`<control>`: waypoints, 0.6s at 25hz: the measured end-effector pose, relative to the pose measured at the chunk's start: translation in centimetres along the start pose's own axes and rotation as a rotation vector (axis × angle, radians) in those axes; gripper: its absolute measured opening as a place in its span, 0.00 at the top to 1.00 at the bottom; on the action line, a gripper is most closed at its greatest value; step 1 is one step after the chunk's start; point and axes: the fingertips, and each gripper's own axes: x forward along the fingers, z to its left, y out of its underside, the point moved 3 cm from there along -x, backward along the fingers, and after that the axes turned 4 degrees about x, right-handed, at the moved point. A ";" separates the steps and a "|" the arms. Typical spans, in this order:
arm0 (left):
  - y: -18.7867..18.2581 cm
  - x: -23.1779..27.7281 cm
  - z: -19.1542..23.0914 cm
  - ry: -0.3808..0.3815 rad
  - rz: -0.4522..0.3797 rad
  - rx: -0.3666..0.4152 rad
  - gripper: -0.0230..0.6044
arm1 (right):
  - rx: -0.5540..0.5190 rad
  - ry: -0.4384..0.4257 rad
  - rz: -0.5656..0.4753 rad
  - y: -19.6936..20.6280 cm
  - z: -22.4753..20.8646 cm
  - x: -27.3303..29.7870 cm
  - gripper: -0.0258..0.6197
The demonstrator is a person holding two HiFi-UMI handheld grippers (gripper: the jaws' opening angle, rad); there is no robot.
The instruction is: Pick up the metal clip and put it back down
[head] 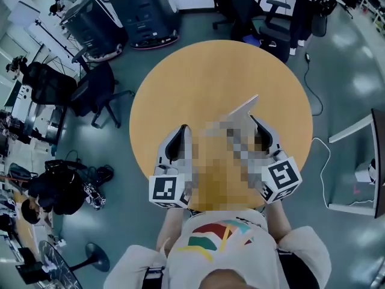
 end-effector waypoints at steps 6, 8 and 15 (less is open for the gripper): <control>-1.3 -1.3 -3.6 0.071 -0.048 -0.010 0.89 | 0.023 0.023 -0.019 0.2 0.7 -4.1 0.51; -1.7 -1.6 -4.3 0.082 -0.065 0.000 0.89 | 0.011 0.019 -0.024 0.2 0.9 -4.7 0.51; -1.7 -3.0 -4.3 0.050 -0.081 0.009 0.89 | 0.004 0.004 -0.036 0.2 1.4 -5.8 0.51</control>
